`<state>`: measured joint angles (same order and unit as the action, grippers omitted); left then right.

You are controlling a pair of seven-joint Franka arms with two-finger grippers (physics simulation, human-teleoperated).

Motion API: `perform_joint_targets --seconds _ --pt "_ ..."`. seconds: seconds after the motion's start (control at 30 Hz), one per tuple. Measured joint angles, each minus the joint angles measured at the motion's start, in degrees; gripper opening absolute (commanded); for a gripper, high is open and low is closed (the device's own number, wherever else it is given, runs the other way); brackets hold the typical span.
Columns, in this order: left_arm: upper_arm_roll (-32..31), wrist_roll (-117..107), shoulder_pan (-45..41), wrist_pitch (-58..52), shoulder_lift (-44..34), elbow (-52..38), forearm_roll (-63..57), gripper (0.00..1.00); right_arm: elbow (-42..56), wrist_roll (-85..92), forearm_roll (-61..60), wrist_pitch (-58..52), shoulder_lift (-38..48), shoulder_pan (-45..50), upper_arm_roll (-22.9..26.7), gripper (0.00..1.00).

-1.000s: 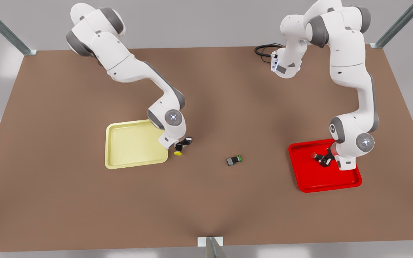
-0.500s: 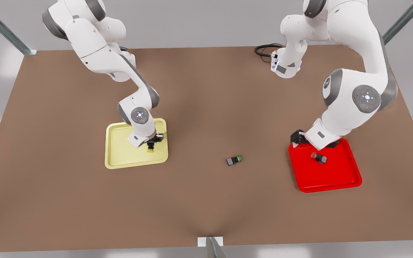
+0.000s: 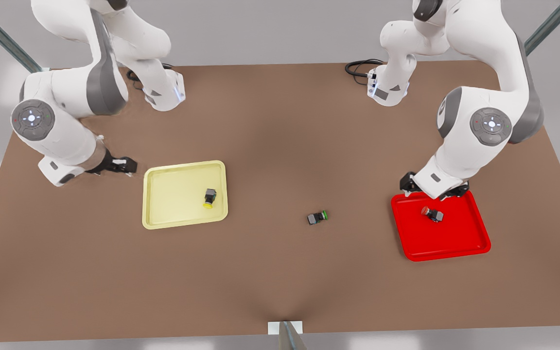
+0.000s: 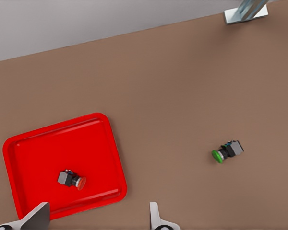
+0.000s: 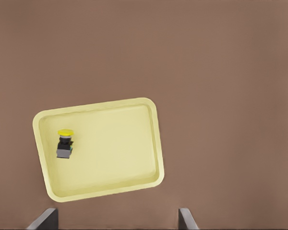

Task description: Place the switches on the corresponding trays according to their colors

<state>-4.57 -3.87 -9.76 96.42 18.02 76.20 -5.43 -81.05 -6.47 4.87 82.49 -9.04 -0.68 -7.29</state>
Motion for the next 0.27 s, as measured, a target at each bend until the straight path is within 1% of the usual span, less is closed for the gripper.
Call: perform_joint_targets --seconds 0.03,0.07,0.17,0.27 --pt "0.1 0.1 0.0 0.0 0.0 -0.1 0.0 1.00 2.8 5.8 0.0 -1.8 0.0 -0.1 4.9 1.00" --pt "0.1 0.1 0.0 0.0 0.0 -0.1 0.0 1.00 3.7 6.9 0.0 -3.2 0.0 -2.1 6.6 1.00" --pt "0.1 0.0 0.0 -0.3 0.0 -0.1 -0.1 1.00 3.7 6.9 -0.2 -3.1 -0.1 0.3 6.6 1.00" --pt "0.1 0.0 0.0 -0.3 0.0 -0.1 -0.1 1.00 6.1 7.0 -0.9 -2.9 -3.8 -0.2 6.6 1.00"
